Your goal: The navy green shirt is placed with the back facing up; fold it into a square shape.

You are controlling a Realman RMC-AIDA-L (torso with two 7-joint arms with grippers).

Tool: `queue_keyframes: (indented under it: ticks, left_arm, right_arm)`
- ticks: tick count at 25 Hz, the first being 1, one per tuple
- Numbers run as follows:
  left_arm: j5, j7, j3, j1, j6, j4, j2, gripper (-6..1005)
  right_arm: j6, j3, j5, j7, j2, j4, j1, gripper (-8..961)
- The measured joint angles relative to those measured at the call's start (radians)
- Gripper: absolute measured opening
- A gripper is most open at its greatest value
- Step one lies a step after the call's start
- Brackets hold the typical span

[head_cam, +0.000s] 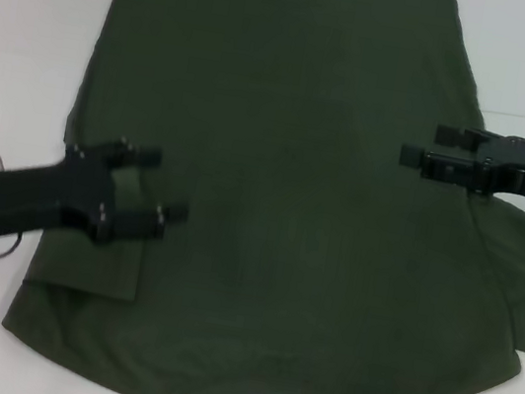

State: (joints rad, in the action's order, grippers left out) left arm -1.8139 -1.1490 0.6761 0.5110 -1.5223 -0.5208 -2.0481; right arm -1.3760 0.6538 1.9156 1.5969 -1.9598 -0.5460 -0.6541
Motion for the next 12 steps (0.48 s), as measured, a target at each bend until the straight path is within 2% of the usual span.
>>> queue_keyframes:
  ticks: [3, 5, 9, 12]
  left_arm:
    - [-0.020, 0.005, 0.039, -0.015, -0.049, 0.000, 0.015, 847]
    - [-0.053, 0.014, 0.043, -0.017, -0.048, 0.001, 0.015, 847]
    - [-0.076, 0.045, 0.045, -0.018, -0.013, 0.006, -0.001, 847]
    - [-0.076, 0.059, 0.045, -0.017, -0.013, 0.008, -0.008, 847]
  right_arm:
    - [-0.007, 0.002, 0.002, 0.051, 0.014, 0.000, 0.003, 940]
    - [-0.025, 0.005, 0.013, 0.116, 0.031, -0.003, 0.001, 940]
    - [-0.056, 0.016, 0.054, 0.271, 0.059, -0.039, -0.012, 940]
    - [-0.077, 0.019, 0.126, 0.453, 0.069, -0.117, -0.026, 941]
